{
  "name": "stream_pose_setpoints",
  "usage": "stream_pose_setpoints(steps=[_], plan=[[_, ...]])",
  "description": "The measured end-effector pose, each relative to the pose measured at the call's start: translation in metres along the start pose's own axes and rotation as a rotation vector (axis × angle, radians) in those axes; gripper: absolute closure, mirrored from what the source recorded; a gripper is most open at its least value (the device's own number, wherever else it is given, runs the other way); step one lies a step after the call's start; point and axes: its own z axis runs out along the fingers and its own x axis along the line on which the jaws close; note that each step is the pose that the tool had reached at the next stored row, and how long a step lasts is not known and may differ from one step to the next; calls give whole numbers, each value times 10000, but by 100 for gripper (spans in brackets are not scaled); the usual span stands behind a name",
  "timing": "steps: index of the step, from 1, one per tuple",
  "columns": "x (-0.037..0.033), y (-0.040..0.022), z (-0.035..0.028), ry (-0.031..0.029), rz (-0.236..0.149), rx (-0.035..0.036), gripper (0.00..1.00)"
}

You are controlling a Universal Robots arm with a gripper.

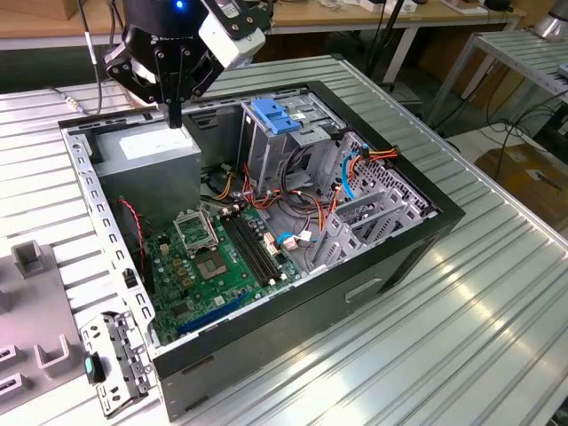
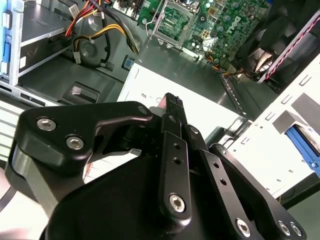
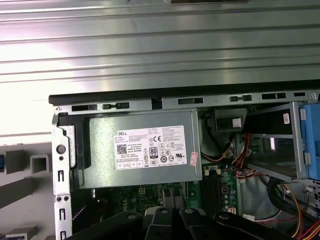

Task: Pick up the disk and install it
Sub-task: 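Reach for the disk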

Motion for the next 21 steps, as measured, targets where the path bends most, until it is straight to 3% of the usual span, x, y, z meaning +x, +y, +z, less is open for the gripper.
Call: stream_pose_setpoints(steps=[21], plan=[[138,-10,-3,0,1,0,89]])
